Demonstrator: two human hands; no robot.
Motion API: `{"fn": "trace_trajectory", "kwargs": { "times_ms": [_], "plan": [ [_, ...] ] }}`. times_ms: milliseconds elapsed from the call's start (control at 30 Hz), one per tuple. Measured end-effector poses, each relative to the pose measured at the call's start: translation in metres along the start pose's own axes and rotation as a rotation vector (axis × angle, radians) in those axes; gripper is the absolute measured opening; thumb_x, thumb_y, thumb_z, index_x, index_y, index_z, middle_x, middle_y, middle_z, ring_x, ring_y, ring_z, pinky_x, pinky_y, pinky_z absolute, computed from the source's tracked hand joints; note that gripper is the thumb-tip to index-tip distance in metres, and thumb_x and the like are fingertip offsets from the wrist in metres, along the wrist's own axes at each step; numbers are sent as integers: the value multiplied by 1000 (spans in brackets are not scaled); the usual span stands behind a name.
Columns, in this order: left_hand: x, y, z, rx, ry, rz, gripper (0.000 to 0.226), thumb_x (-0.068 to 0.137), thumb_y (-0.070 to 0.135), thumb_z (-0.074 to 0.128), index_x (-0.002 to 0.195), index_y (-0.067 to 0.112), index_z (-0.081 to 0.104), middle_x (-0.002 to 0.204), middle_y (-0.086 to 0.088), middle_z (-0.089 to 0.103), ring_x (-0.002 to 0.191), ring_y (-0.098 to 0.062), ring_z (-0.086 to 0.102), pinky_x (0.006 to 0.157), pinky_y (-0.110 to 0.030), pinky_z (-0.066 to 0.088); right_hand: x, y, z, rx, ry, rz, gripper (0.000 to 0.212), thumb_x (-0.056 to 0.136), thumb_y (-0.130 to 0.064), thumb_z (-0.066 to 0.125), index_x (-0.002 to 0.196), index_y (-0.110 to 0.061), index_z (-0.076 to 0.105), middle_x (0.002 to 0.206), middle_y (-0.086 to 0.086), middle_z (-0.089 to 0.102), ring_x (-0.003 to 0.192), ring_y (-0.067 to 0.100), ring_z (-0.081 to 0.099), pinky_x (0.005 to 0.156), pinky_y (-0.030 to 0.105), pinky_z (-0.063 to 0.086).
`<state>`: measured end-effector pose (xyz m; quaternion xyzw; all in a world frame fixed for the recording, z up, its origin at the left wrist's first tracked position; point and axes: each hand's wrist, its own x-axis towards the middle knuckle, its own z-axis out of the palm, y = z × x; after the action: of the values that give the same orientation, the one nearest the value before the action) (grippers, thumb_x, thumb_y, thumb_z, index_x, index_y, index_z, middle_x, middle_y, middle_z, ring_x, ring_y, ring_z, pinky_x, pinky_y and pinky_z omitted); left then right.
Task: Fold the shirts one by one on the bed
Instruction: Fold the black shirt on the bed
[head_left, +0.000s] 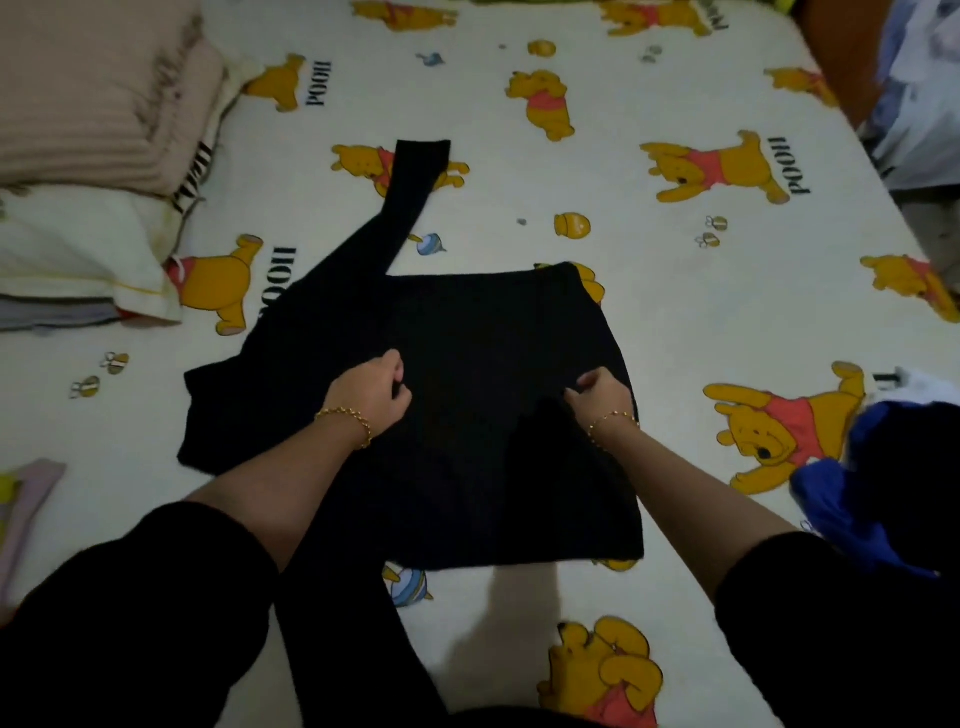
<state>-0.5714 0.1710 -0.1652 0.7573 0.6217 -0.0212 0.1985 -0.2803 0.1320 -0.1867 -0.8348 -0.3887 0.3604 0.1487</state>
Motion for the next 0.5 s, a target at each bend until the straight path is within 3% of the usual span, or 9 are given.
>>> {"fn": "trace_trajectory", "kwargs": {
  "times_ms": [300, 500],
  "plan": [
    [129, -97, -49, -198, 173, -211, 12, 86, 23, 57, 88, 16, 47, 70, -2, 56, 65, -21, 54, 60, -34, 45, 125, -163, 71, -2, -149, -193, 22, 87, -21, 67, 104, -9, 59, 102, 10, 66, 95, 22, 62, 84, 28, 49],
    [241, -142, -50, -278, 205, -326, 12, 88, 18, 59, 95, 12, 52, 75, -9, 62, 73, -26, 58, 67, -35, 47, 221, -262, 124, 106, -211, -259, 25, 88, -26, 65, 104, -7, 62, 102, 10, 66, 95, 22, 60, 72, 21, 39]
  ]
}}
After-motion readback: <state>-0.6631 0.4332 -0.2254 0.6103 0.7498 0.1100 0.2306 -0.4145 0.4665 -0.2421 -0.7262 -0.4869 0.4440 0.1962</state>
